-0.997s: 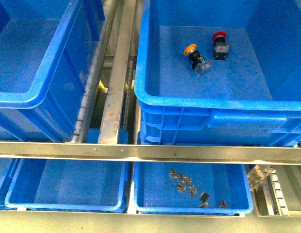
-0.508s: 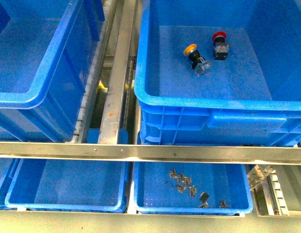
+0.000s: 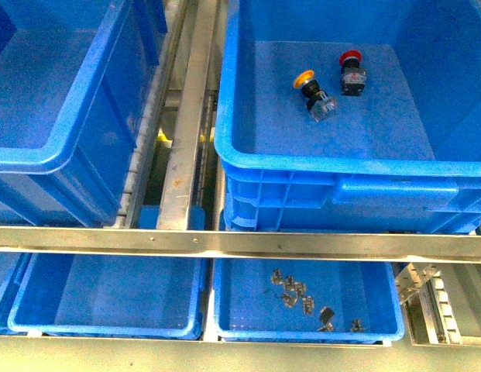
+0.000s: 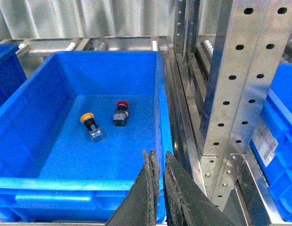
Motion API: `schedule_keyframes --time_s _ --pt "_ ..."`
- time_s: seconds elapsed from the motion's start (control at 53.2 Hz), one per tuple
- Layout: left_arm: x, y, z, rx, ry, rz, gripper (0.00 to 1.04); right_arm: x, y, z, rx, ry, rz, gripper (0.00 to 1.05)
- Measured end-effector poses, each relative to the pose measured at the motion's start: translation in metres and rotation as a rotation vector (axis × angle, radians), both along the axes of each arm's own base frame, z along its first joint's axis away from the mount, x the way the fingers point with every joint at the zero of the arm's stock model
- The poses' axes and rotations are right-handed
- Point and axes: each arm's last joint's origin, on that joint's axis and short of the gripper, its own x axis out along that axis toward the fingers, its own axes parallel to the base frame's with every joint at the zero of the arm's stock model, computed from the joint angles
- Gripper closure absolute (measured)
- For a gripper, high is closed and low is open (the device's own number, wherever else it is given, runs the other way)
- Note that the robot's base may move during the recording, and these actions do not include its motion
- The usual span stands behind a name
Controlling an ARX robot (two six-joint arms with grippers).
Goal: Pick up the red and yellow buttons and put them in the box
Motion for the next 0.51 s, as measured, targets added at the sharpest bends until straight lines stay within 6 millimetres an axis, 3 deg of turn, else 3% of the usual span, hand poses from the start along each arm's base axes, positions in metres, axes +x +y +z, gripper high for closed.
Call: schedule_keyframes --time_s 0.15,0.508 --pt "0.0 0.0 0.0 0.0 0.0 0.0 0.08 -0.01 0.0 -0.003 0.0 0.013 0.001 1.01" --pt "0.0 0.0 0.0 0.0 0.0 0.0 0.08 -0.012 0.0 -0.003 0.0 0.003 0.0 1.01"
